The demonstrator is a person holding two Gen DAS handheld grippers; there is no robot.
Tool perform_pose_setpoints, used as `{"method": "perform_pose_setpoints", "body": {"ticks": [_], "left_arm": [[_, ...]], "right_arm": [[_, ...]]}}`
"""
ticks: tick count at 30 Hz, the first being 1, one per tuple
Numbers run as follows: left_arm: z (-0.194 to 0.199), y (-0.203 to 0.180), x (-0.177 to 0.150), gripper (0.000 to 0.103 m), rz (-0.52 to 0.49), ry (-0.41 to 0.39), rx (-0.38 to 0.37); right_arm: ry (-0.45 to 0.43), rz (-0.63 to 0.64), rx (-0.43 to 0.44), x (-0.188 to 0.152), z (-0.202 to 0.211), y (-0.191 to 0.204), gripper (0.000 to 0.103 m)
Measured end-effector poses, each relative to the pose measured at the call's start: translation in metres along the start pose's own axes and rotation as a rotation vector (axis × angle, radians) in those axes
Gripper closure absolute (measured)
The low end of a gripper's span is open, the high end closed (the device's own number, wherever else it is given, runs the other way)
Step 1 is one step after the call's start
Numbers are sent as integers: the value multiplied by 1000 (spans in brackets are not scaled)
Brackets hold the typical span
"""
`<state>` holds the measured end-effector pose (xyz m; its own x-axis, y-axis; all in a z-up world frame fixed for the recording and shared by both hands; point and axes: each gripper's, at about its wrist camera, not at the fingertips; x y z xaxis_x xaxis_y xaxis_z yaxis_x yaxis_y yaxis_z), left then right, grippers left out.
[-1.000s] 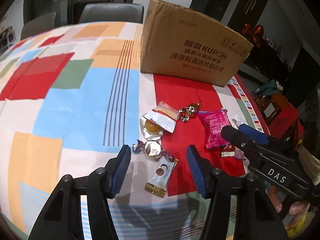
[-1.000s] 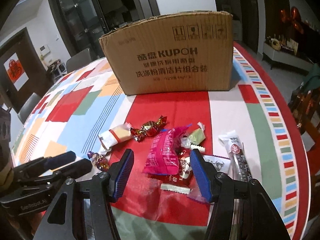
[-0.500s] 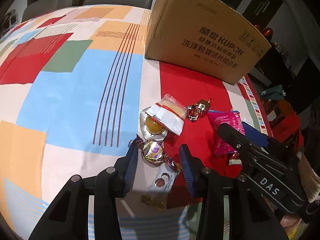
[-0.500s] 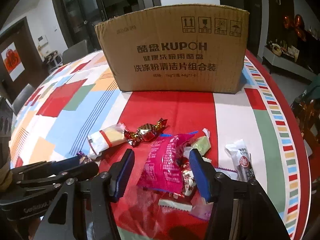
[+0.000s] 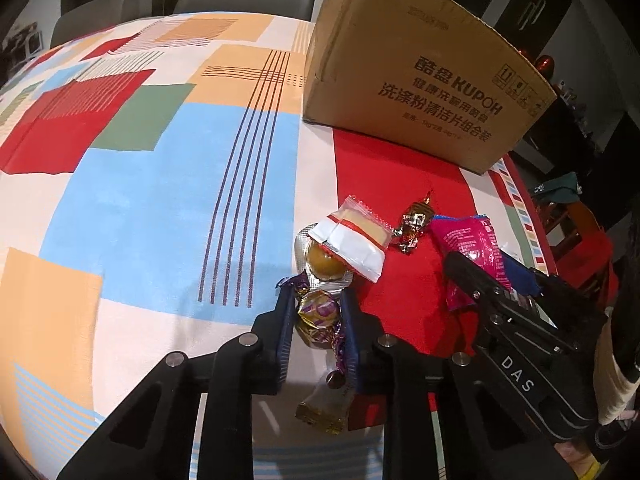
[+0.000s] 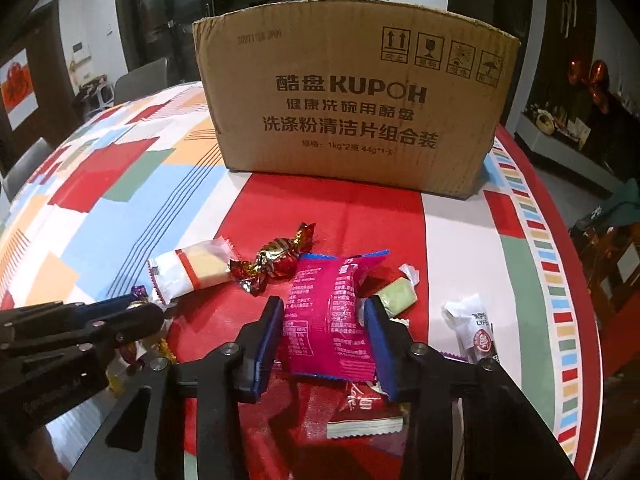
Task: Organize snacks
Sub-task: 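Grasp the purple-wrapped candy with the left tool while the right tool grasps the pink packet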
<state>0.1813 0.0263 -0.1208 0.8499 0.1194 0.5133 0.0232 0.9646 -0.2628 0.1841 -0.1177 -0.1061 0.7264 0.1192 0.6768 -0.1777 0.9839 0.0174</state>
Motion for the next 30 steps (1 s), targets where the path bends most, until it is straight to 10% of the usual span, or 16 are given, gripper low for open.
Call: {"method": "perform_pose_setpoints", "body": {"ticks": [30], "left_arm": [[42, -21, -7, 80, -88, -106, -9]], "right_arm": [[-20, -46, 81, -10, 33, -6, 68]]}}
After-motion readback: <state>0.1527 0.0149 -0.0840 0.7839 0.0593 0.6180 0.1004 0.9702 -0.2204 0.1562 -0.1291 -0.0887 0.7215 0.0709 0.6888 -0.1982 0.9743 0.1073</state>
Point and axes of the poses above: each gripper's, at about its wrist camera, not at the fingertips, and z roughly against the way its jaws point, y to its left, x to its top, and after that the axes turned 3 degrees about -y, right-handed
